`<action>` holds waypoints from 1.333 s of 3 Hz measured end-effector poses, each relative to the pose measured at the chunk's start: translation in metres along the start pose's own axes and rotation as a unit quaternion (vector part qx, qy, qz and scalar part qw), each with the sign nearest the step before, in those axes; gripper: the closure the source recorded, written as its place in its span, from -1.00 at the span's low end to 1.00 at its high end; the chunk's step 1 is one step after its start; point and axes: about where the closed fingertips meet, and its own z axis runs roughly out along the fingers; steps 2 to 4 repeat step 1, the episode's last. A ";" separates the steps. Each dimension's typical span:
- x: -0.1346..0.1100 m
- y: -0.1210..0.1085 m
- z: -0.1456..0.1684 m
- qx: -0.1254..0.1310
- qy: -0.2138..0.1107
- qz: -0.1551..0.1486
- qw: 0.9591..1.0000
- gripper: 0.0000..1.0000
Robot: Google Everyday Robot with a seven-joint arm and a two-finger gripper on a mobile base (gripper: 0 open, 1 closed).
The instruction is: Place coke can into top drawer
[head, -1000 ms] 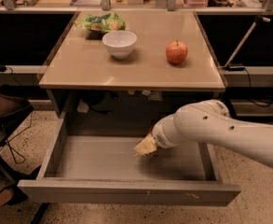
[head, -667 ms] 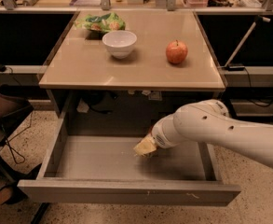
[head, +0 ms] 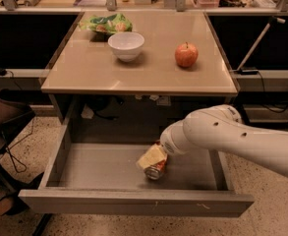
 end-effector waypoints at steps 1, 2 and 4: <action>0.000 0.000 0.000 0.000 0.000 0.000 1.000 -1.00; 0.000 0.000 0.000 0.000 0.000 0.000 1.000 -1.00; 0.000 0.000 0.000 0.000 0.000 0.000 1.000 -1.00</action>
Offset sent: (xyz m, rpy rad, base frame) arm 0.0000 0.0000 0.0000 0.0000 0.0000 0.0000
